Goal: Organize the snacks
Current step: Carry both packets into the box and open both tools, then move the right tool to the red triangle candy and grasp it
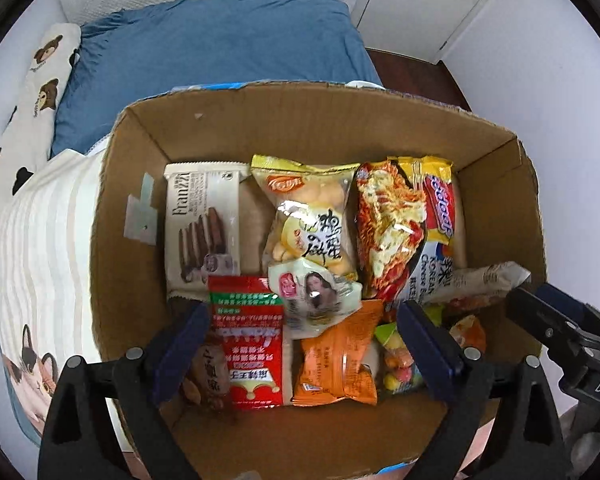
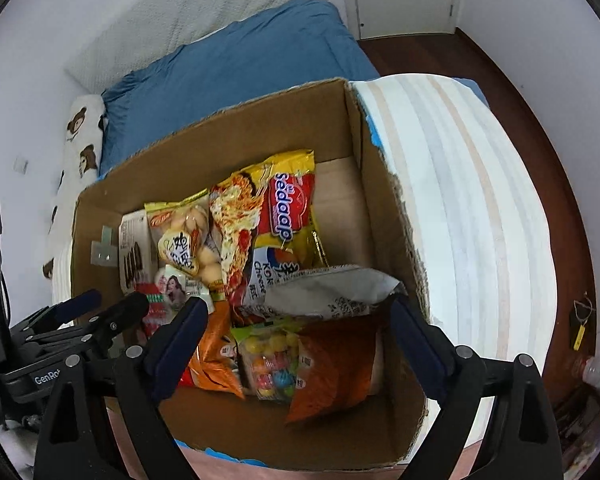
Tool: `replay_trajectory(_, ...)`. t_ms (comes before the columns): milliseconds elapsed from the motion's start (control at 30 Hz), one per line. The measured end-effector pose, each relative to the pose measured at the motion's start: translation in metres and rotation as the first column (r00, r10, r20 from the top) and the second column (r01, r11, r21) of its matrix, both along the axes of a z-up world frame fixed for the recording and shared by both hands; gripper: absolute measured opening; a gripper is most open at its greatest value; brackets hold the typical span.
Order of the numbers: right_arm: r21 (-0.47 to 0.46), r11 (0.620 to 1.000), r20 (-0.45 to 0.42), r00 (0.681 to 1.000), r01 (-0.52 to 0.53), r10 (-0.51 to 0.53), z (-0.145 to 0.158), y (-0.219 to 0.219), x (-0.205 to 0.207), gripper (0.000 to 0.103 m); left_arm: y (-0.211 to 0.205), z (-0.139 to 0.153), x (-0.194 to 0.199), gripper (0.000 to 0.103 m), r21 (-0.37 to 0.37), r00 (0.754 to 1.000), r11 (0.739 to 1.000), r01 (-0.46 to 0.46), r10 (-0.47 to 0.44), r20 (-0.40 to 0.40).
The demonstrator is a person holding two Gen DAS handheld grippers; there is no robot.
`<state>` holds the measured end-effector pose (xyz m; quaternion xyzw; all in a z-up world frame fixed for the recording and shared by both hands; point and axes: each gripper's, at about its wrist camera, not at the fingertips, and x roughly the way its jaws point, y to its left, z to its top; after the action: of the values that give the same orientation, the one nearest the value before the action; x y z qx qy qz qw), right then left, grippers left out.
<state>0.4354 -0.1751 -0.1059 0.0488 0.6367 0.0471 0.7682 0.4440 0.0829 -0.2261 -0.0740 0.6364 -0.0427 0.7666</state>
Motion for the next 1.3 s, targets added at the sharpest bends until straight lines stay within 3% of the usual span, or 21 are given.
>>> replay_trajectory(233,-0.013,0.999,0.035,0.999,-0.041,0.042,0.002,0.008,-0.024,0.095,0.005,0.011,-0.026,0.096,0.030,0.997,0.999,-0.027,0.025,0.069)
replay_trajectory(400,-0.036,0.997,0.101,0.992,-0.070,0.073,0.017,0.015,-0.045,0.095,0.009,0.035,-0.049,0.096,0.055,0.988,0.998,-0.042,0.033,0.152)
replay_trajectory(633,-0.030,0.996,0.193,0.978,-0.080,0.085,0.046,0.017,-0.073,0.095,0.014,0.075,-0.089,0.096,0.095,0.954,0.992,-0.085,0.054,0.295)
replay_trajectory(833,0.021,0.997,0.229,0.971,-0.075,0.068,0.055,0.022,-0.095,0.095,0.027,0.084,-0.118,0.096,0.105,0.935,0.986,-0.130,0.087,0.343)
replay_trajectory(1067,0.156,0.979,0.191,0.977,-0.131,0.100,0.029,0.050,-0.133,0.095,0.069,0.052,-0.174,0.096,0.100,0.930,0.965,-0.241,0.200,0.309)
replay_trajectory(1300,0.238,0.954,0.046,0.983,-0.182,0.176,-0.055,0.113,-0.159,0.095,0.117,-0.036,-0.215,0.096,0.173,0.947,0.933,-0.315,0.297,0.123)
